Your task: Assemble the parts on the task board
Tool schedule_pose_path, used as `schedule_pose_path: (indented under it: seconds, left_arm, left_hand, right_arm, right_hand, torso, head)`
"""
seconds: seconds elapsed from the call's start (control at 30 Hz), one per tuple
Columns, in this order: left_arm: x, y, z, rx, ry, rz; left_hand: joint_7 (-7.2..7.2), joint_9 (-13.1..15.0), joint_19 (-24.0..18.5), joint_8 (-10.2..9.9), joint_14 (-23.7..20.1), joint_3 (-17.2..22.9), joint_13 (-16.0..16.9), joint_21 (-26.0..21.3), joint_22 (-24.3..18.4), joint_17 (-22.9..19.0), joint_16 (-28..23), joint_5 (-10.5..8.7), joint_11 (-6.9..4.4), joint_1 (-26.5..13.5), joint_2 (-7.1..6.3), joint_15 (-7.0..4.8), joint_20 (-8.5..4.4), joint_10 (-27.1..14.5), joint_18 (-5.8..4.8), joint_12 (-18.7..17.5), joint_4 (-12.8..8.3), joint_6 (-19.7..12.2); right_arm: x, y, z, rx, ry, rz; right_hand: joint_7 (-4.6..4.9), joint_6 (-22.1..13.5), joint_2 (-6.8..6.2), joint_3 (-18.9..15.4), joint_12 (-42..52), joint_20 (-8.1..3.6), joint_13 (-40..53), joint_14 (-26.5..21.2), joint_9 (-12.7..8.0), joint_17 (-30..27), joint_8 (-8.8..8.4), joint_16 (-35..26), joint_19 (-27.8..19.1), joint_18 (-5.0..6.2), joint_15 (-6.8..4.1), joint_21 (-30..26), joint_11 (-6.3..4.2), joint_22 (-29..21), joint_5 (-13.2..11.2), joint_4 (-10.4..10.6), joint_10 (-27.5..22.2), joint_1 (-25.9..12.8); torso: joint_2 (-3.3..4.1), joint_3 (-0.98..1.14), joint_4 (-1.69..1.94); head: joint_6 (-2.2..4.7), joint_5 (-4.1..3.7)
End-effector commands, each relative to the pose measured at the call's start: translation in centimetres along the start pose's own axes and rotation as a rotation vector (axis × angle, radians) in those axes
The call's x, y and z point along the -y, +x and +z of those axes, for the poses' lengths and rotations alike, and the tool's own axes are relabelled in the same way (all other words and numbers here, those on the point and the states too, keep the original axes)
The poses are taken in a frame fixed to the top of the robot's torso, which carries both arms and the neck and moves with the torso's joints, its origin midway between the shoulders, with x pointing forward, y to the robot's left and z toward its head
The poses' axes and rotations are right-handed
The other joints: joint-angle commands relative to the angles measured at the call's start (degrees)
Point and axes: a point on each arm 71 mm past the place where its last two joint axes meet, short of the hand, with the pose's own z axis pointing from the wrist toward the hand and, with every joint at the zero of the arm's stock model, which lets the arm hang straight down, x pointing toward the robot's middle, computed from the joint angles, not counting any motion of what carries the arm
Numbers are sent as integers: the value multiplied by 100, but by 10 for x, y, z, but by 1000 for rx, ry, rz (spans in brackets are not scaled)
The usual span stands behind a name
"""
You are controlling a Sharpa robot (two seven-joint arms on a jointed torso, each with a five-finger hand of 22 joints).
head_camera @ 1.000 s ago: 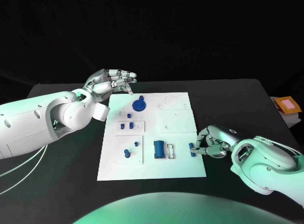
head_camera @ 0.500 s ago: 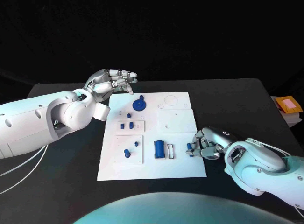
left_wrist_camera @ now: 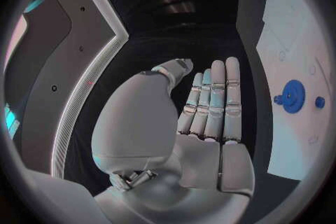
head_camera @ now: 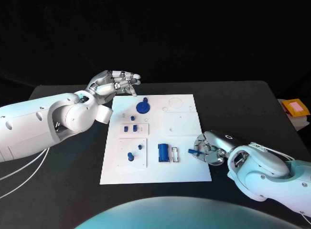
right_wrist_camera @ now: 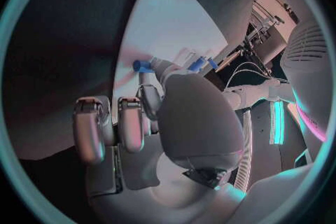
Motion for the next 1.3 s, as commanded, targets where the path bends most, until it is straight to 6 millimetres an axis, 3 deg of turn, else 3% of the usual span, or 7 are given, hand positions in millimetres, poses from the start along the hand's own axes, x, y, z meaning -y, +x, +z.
schedule_pose_path:
  seconds: [0.03,0.23,0.43,0.53,0.6,0.8,1.3]
  left_arm:
    - [1,2,0,-13,10,-2]
    - [1,2,0,-13,9,-2]
    - [1,3,0,-18,10,-4]
    - [1,3,1,-22,11,-6]
    - [1,4,1,-23,12,-7]
    - [1,4,1,-24,12,-7]
    - [1,5,1,-25,9,-7]
  left_hand:
    - [18,-9,-19,-32,-26,-3,0,-33,-7,-6,27,-16,-4,-16,38,7,24,-51,63,30,-6,-5]
    - [17,-8,-17,-30,-29,2,0,-34,-7,-8,28,-15,-5,-7,41,5,23,-51,64,32,-14,-2]
    - [18,-8,-14,-27,-32,2,1,-35,-7,-10,31,-15,-4,-9,43,6,24,-51,64,34,-17,3]
    - [22,-9,-13,-27,-33,-8,0,-43,-11,-12,36,-12,1,-39,40,12,28,-55,62,34,-1,1]
    - [22,-9,-13,-27,-33,-8,0,-43,-11,-12,36,-12,1,-39,40,12,28,-55,62,34,-1,1]
    - [21,-9,-12,-27,-33,-8,0,-47,-13,-13,39,-9,1,-45,44,13,30,-56,62,35,2,1]
    - [17,-10,-6,-24,-36,15,1,-52,-15,-17,46,5,-4,-29,72,8,28,-57,66,39,-7,3]
  right_arm:
    - [1,7,-4,-34,34,3]
    - [-7,2,-6,-10,17,50]
    - [-21,-5,-6,22,-23,112]
    - [-27,-5,-4,22,-35,146]
    - [-30,-4,-2,15,-36,159]
    - [-34,1,5,-18,-28,178]
    - [-42,14,16,-88,-22,178]
  right_hand:
    - [-43,32,-98,1608,40,7,54,480,135,864,72,21,482,-18,12,30,17,1423,30,-1018,47,-379]
    - [-106,28,-154,1609,70,-9,85,489,249,900,117,43,508,-31,-13,89,-24,1442,-6,-968,87,-913]
    - [-130,53,-142,1543,106,-29,119,495,273,922,111,56,515,-35,-31,104,-43,1446,26,-849,110,-1169]
    - [-140,76,-172,1472,111,-37,129,495,276,920,99,55,513,-34,-38,100,-51,1445,18,-778,114,-1310]
    - [-151,107,-184,1388,96,-44,124,493,281,914,96,51,508,-31,-45,88,-59,1441,128,-728,109,-1399]
    - [-170,171,-164,1283,74,-54,116,493,298,917,116,51,512,-33,-58,99,-74,1444,156,-618,101,-1531]
    - [-177,178,-178,1221,93,-59,134,493,302,917,113,51,505,-29,-62,80,-78,1438,161,-578,107,-1585]
  torso:
    - [-1,-3,-5]
    - [2,-6,1]
    - [-2,-3,-13]
    - [4,4,2]
    - [2,-1,-4]
    - [9,1,-3]
    - [9,2,-2]
  head:
    - [0,15]
    - [0,13]
    - [0,0]
    - [0,17]
    - [0,18]
    - [0,42]
    - [0,25]
